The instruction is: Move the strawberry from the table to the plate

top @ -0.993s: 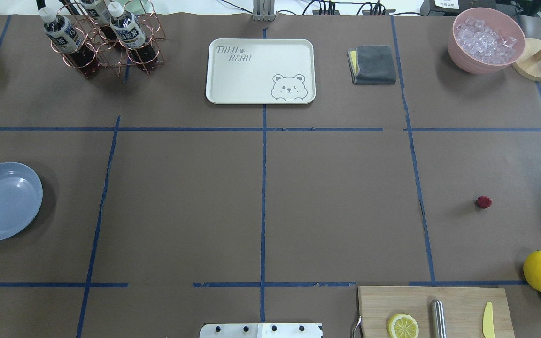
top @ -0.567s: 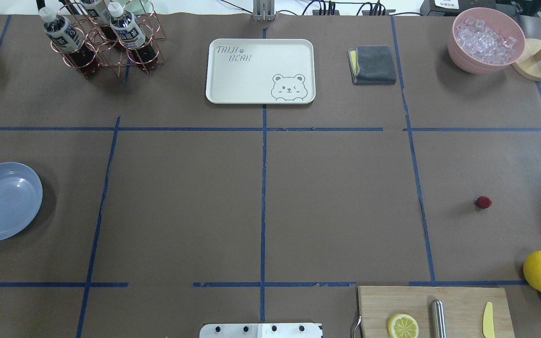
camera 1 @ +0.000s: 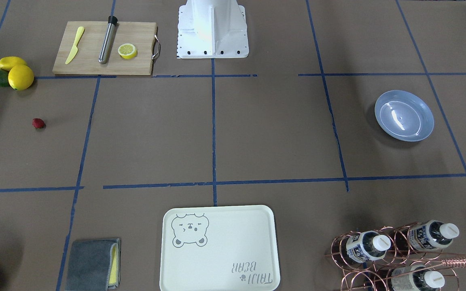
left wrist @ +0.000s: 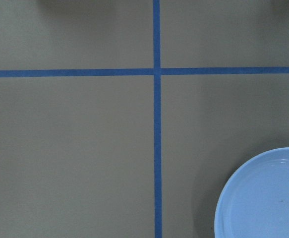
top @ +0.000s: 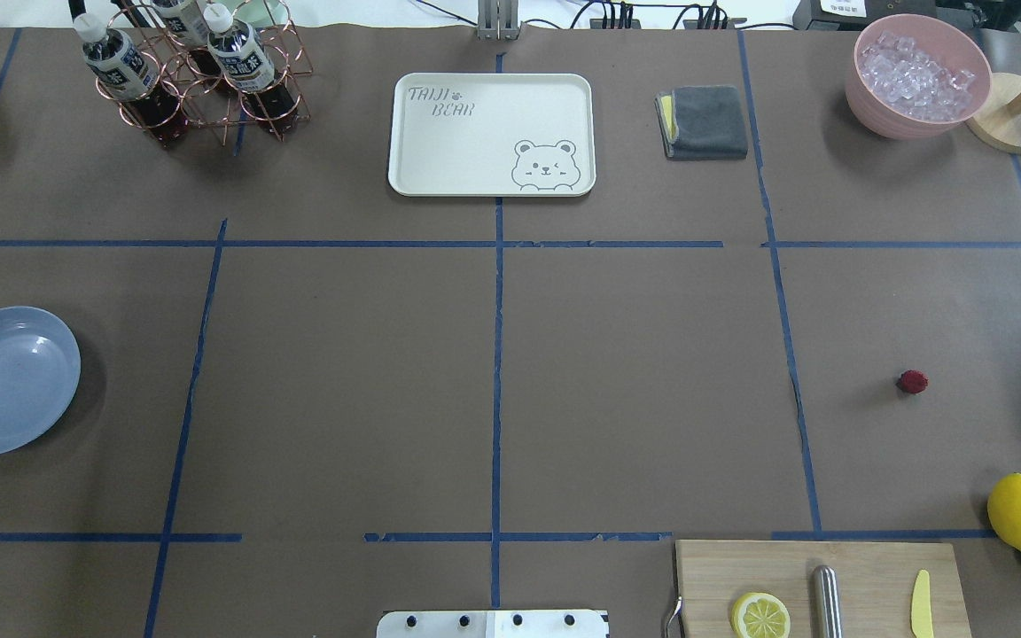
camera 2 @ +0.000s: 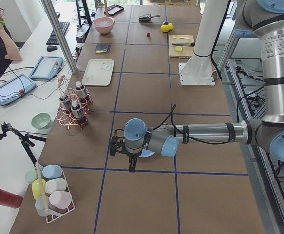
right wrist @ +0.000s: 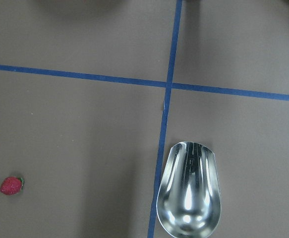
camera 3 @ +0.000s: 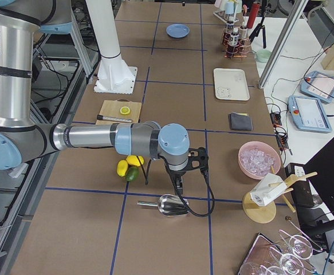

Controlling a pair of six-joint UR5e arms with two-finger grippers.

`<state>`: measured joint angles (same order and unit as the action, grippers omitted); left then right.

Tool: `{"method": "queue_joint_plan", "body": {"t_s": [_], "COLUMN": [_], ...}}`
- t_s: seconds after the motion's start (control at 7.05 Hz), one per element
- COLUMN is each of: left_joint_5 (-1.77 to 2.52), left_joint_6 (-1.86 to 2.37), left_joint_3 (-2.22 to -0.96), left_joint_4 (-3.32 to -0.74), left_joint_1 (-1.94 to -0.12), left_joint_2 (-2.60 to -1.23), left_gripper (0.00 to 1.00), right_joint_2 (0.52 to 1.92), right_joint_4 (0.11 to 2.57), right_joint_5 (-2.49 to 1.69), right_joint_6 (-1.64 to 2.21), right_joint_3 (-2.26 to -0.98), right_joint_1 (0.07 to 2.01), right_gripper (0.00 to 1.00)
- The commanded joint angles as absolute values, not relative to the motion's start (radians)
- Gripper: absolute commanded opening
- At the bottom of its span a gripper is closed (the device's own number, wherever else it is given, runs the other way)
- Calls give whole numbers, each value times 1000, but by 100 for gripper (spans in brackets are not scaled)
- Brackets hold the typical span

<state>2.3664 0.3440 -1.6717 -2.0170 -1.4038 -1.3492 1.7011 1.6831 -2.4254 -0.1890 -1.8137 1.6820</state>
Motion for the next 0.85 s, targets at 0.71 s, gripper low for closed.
{"method": "queue_joint_plan", "body": {"t_s": [0.71], "left_joint_5": [2251], "left_joint_6": [911], "left_joint_3": [-1456], "left_joint_4": [-2675], "left_joint_1": [-1051], "left_joint_2": [-1304], "left_gripper": [91], "right_joint_2": [1675], "right_joint_4": [1684], "right_joint_5": [-2428], "right_joint_6": [-117], "right_joint_3": [-1876], "right_joint_1": [1664], "right_gripper": [100]}}
